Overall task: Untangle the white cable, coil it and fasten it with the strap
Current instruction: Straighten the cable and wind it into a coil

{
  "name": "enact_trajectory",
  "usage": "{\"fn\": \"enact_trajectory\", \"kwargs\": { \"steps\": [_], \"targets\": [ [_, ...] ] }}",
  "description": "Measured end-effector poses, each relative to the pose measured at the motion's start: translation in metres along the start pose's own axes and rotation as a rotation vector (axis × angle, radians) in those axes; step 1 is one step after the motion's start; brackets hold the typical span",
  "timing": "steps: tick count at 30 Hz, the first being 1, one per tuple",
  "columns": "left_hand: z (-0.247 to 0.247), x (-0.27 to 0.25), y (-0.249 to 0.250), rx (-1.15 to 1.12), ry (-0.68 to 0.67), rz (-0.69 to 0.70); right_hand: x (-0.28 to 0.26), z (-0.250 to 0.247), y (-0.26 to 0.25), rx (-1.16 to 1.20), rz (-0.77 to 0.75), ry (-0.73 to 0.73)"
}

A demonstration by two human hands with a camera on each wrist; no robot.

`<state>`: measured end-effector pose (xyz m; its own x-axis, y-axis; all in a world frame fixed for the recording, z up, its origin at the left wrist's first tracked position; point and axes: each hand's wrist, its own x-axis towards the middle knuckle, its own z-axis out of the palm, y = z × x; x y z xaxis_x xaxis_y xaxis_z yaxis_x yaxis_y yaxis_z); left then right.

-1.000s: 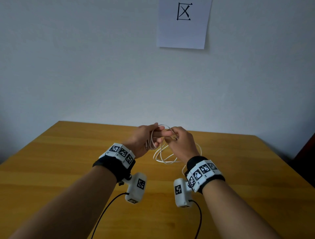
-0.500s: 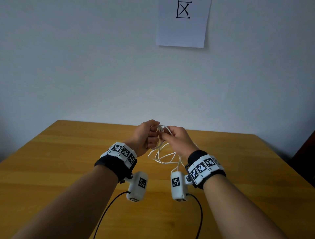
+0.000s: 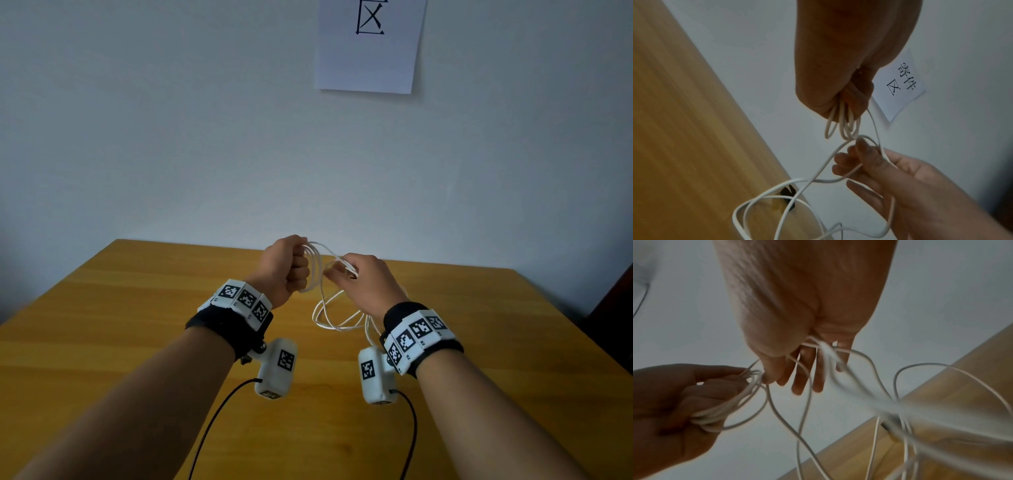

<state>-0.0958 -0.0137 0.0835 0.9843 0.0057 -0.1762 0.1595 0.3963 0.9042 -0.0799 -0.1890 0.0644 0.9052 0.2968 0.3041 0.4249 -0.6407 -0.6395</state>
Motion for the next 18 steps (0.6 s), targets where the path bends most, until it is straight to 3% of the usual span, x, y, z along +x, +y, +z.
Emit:
{"fn": "enact_trajectory", "kwargs": {
  "steps": [8,12,18],
  "targets": [
    [-0.007,0.003,0.007,-0.275,0.088,0.063,-0.01,-0.003,0.007,0.101,-0.016,0.014],
    [-0.008,0.003,0.007,-0.259,0.118,0.1,-0.013,-0.006,0.007,0.165,0.06,-0.013],
    [-0.004,0.001,0.007,-0.246,0.195,0.135,-0.013,-0.008,0.002,0.224,0.079,0.074]
  ]
}}
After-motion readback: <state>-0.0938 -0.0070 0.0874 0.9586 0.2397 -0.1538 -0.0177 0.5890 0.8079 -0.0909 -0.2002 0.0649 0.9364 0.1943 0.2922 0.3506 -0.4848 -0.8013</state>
